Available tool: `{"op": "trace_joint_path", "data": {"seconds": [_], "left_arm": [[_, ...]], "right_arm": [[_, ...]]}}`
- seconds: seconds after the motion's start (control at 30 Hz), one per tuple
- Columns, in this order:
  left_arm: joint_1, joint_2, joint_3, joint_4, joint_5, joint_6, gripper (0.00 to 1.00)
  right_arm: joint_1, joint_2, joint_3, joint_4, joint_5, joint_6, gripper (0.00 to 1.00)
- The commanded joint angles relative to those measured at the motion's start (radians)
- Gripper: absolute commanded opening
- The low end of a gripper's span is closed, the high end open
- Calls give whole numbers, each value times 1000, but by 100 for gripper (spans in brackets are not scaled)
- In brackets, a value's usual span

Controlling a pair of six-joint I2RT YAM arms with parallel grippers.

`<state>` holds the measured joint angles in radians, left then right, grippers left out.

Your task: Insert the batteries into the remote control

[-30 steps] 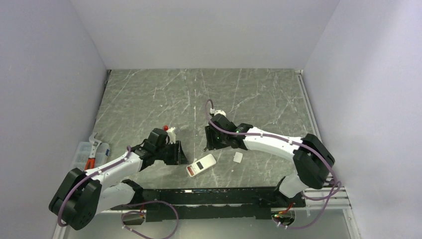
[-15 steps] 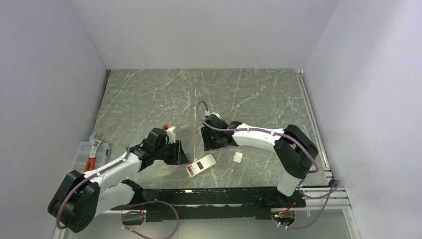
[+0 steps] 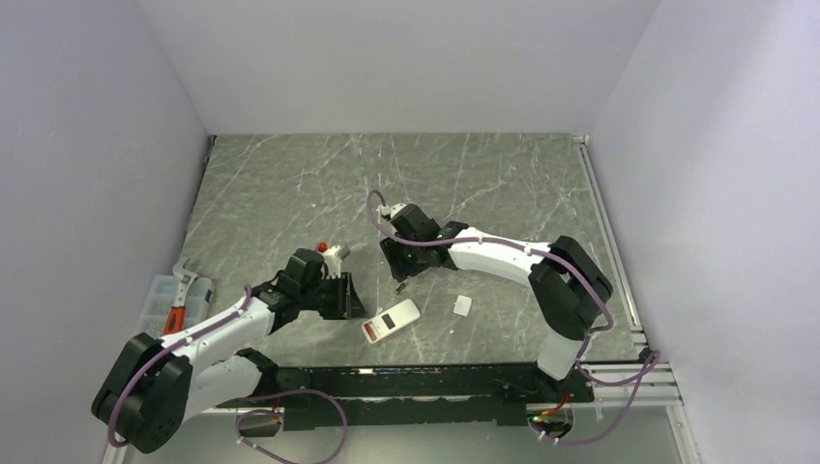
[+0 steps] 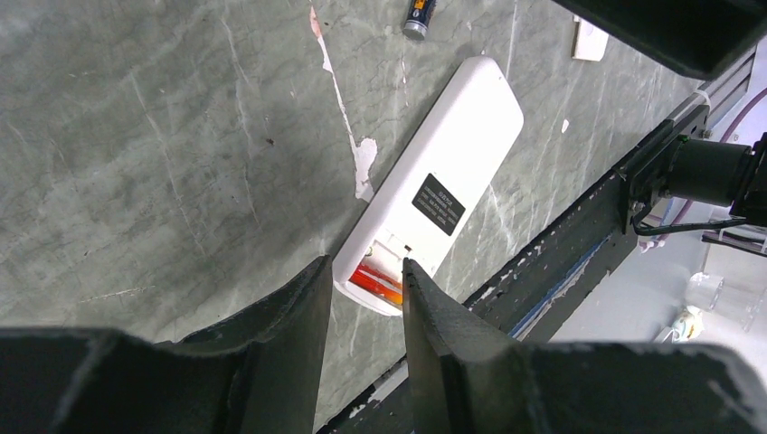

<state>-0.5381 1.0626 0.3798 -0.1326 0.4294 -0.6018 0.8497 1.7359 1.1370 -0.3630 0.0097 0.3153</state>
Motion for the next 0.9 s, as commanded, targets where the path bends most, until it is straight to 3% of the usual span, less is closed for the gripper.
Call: {"op": "trace_joint_path", "data": {"seconds": [0.0, 0.33, 0.87], "left_arm": [[-3, -30, -9, 17, 22, 21, 40], [-3, -42, -10, 12, 22, 19, 40], [-3, -65, -17, 2, 31, 1, 40]], "right_arm": [[-12, 25, 55, -14, -82, -128, 55], [-42, 83, 99, -44, -278, -256, 53], [-69, 130, 76, -38, -338, -263, 54]]}}
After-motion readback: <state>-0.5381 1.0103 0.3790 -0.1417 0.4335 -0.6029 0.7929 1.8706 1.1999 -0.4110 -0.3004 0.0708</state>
